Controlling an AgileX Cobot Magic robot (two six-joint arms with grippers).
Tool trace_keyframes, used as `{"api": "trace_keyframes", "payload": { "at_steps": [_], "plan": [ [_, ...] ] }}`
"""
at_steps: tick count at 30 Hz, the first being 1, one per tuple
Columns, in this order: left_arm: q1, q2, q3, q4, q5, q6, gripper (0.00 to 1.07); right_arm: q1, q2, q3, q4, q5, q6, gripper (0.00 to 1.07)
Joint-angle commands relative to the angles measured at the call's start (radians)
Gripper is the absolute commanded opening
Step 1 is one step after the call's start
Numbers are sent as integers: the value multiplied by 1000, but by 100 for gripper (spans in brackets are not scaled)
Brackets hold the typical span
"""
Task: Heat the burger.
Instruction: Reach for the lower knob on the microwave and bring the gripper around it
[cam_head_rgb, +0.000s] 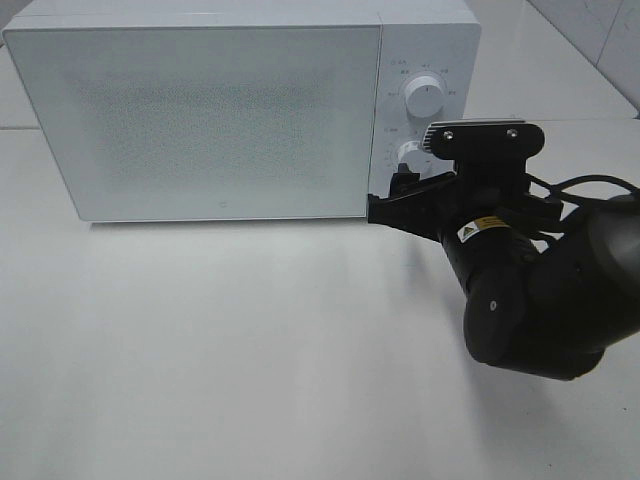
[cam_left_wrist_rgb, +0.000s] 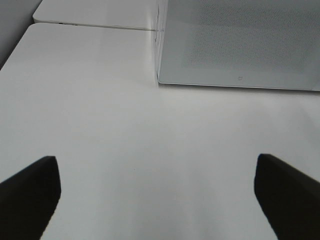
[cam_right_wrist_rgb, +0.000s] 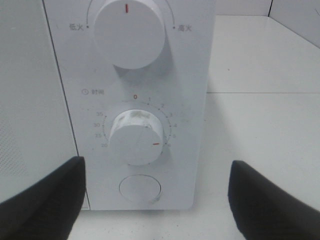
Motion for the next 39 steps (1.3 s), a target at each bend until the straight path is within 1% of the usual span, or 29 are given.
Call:
{"api": "trace_keyframes", "payload": {
  "at_steps": [1,9,13,18,24,31,34,36,37,39],
  "plan": [
    [4,-22,5,-5,-7,-1,98,-13,39,-48,-19,-38,-13,76],
    [4,-22,5,-5,-7,-1,98,-36,84,-104,-56,-28,-28,76],
    [4,-22,5,-5,-7,-1,98,-47,120,-152,-78,-10,-45,76],
    [4,-22,5,-5,-7,-1,98,-60,145,-194,-77,8,-45,76],
    [4,-22,5,-5,-7,-1,98,-83,145,-219,-79,9,-45,76],
    [4,-22,5,-5,-7,-1,98,-92,147,-221,-81,20,-46,76],
    [4,-22,5,-5,-7,-1,98,-94,157,-230,-86,34,-46,74],
    [4,-22,5,-5,-7,-1,98,-94,168,-229,-92,36,-46,70],
    [4,-22,5,-5,-7,-1,98,-94,168,-229,-92,36,-46,70],
    [4,-22,5,-5,-7,-1,98,-93,168,-229,-92,25,-47,65]
  ]
}}
